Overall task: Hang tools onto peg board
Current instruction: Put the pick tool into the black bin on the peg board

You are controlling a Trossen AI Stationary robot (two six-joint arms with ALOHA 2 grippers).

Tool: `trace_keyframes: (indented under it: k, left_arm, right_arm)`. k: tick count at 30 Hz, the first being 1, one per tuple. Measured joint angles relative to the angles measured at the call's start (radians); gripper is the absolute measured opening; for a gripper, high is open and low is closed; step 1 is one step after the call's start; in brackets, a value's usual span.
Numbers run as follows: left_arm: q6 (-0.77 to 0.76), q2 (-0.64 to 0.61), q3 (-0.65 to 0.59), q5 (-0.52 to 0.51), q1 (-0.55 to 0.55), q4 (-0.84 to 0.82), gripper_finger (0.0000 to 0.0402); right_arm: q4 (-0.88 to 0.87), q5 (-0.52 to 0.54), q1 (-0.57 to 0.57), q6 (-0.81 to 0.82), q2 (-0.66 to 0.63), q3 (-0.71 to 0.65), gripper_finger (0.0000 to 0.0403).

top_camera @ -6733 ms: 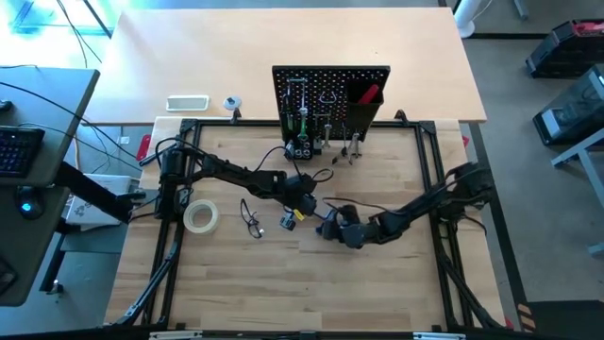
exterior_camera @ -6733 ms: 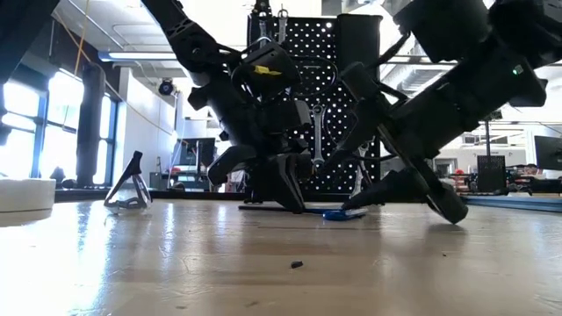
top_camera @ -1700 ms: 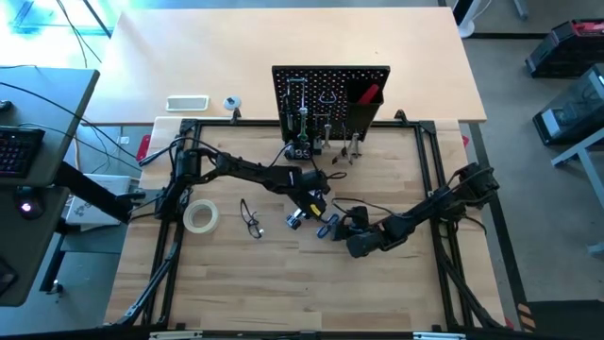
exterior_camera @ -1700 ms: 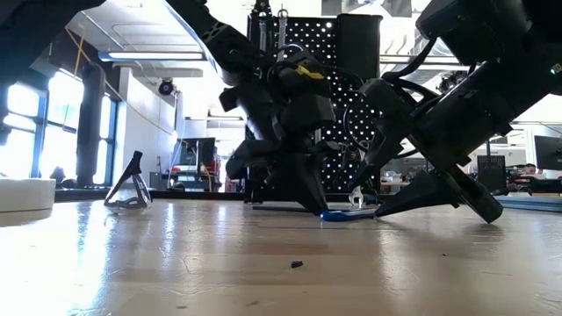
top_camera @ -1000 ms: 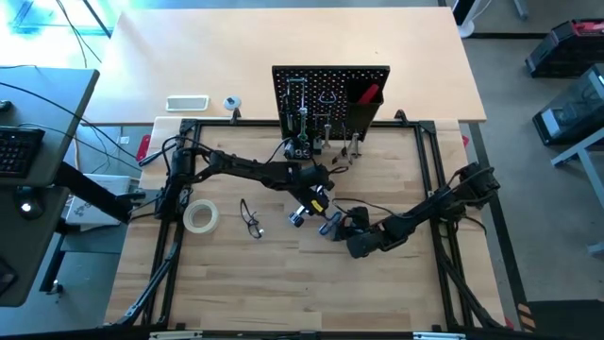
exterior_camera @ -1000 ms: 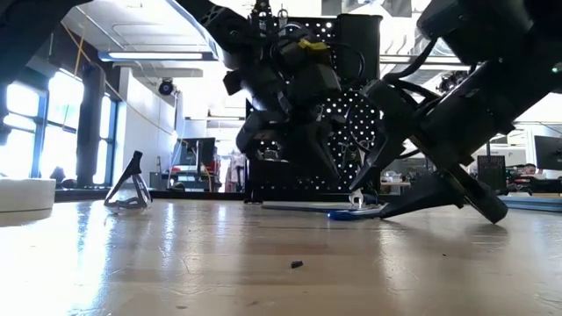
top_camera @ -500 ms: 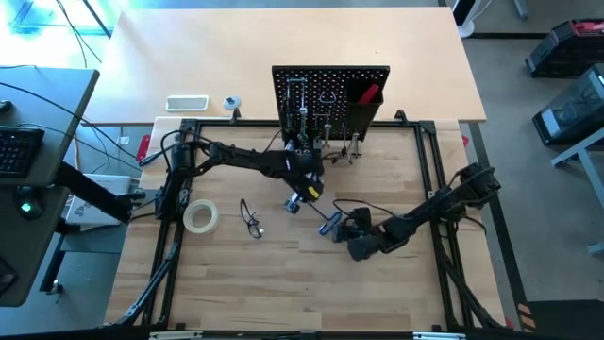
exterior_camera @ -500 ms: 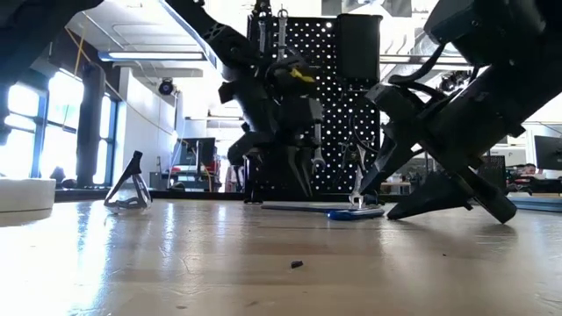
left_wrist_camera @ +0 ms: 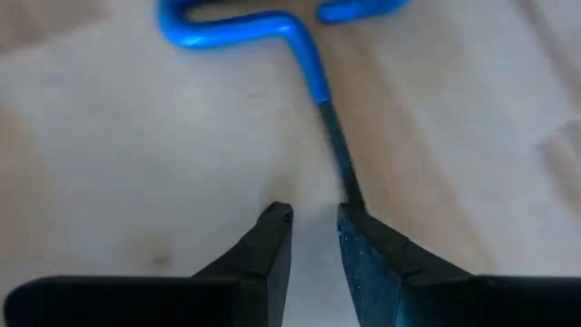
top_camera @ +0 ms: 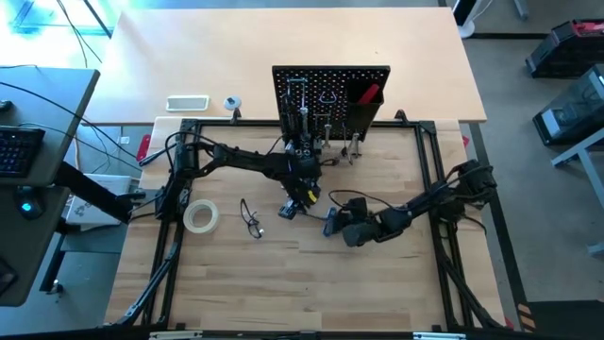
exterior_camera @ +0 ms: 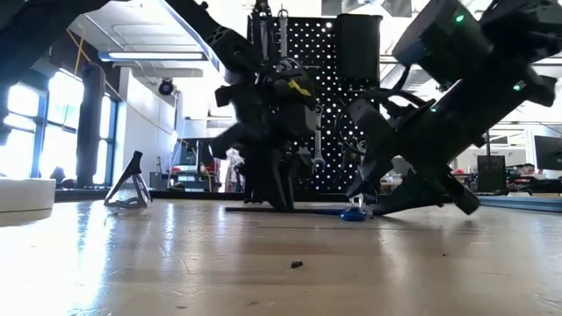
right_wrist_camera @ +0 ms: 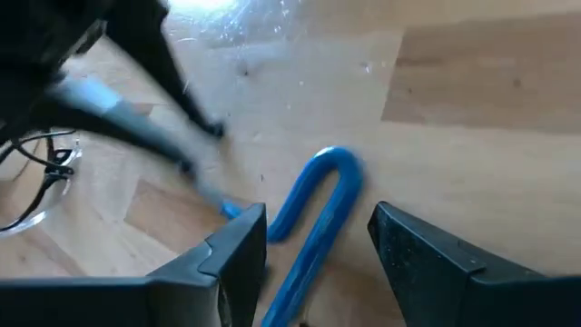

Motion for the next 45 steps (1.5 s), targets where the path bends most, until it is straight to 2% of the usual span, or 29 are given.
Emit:
trace_keyframes:
  k: [4, 10, 15, 20, 25, 30, 39, 45]
  left_arm:
    - [-0.073, -0.005, -0.003, 0.053, -0.035, -0.046, 0.0086]
    - [-0.182, -0.005, -0.003, 0.024, -0.099, -0.068, 0.0078]
    - [-0.315, -0.031, -0.008, -0.112, -0.139, -0.043, 0.0064]
    - [-0.532, -0.055, -0.012, -0.150, -0.157, 0.046, 0.0060]
    - [-0.572, -0.054, -0.012, -0.394, -0.233, 0.156, 0.0060]
    - [-0.605, -0.048, -0.012, -0.499, -0.278, 0.263, 0.0060]
    - [-0.718, -0.049, -0.011, -0.522, -0.279, 0.263, 0.0060]
    - [-0.786, -0.050, -0.075, -0.487, -0.284, 0.388, 0.0060]
  right_arm:
    - [0.057, -0.012, -0.030, -0.099, 0.002, -0.002, 0.0202]
    - [0.086, -0.035, -0.037, -0.191, 0.002, -0.001, 0.0202]
    - [0.102, -0.045, -0.037, -0.258, 0.001, 0.000, 0.0202]
    - [0.115, -0.061, -0.029, -0.331, 0.000, 0.000, 0.0202]
    - [0.111, -0.061, -0.016, -0.381, -0.001, 0.001, 0.0202]
    - [0.111, -0.064, 0.009, -0.401, -0.001, 0.001, 0.0202]
    - [0.054, -0.081, 0.061, -0.389, -0.021, 0.001, 0.0202]
    - [-0.096, -0.081, 0.101, -0.351, -0.096, 0.002, 0.0202]
